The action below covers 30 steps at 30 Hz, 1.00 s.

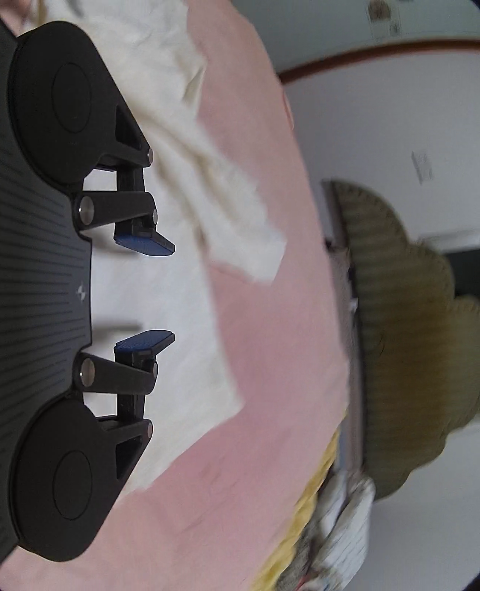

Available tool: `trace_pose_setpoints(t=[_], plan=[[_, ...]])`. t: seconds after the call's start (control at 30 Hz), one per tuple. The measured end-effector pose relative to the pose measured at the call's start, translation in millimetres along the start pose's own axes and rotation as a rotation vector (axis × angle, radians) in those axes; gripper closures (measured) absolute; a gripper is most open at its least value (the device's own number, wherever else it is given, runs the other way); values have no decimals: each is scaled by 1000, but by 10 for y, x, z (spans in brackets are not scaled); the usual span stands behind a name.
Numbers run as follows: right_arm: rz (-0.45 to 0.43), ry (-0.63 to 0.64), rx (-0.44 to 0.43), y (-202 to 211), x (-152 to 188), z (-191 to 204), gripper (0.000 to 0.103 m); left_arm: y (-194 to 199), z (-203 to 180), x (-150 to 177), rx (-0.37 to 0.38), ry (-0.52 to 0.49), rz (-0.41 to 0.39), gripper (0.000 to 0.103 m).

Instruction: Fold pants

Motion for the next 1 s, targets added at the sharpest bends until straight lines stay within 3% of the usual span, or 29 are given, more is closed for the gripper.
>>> trace_pose_setpoints(t=[0.07, 0.17, 0.3, 0.37, 0.43, 0.47, 0.53, 0.57, 0.67, 0.9, 1.0], plan=[[-31, 99, -38, -151, -245, 322, 58, -151, 93, 9, -35, 54, 20, 43], [-51, 267, -84, -496, -518, 829, 57, -275, 89, 139, 0, 119, 64, 43], [51, 363, -145, -1139, -651, 1335, 57, -337, 32, 257, -13, 106, 75, 43], [127, 399, -96, -1502, -655, 1410, 53, -336, 22, 266, -18, 92, 64, 43], [185, 430, -11, -1804, -630, 1378, 39, -320, 2, 291, -16, 87, 56, 43], [202, 428, 11, -1904, -619, 1336, 39, -327, 2, 304, -16, 86, 53, 43], [206, 342, -26, -1990, -632, 1214, 42, -346, 5, 317, -14, 80, 44, 42], [210, 286, -37, -2004, -651, 1138, 62, -348, 2, 317, -16, 77, 42, 42], [173, 166, -44, -1937, -718, 948, 92, -345, -9, 329, -19, 77, 42, 41], [14, 38, -63, -1284, -807, 544, 95, -234, -32, 159, -16, 78, 22, 40], [-42, -103, -76, -908, -790, 191, 95, -243, -118, 49, -3, 43, 12, 37]])
Point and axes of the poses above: each gripper's, at about its wrist camera, not at the fingertips, and y roughly against the way its jaws point, z to its left, x to its underside, the point moved 8 cm from there along -y, roughly the way its jaws point, and after that the axes turned 3 degrees about y, right-handed, at the moved point
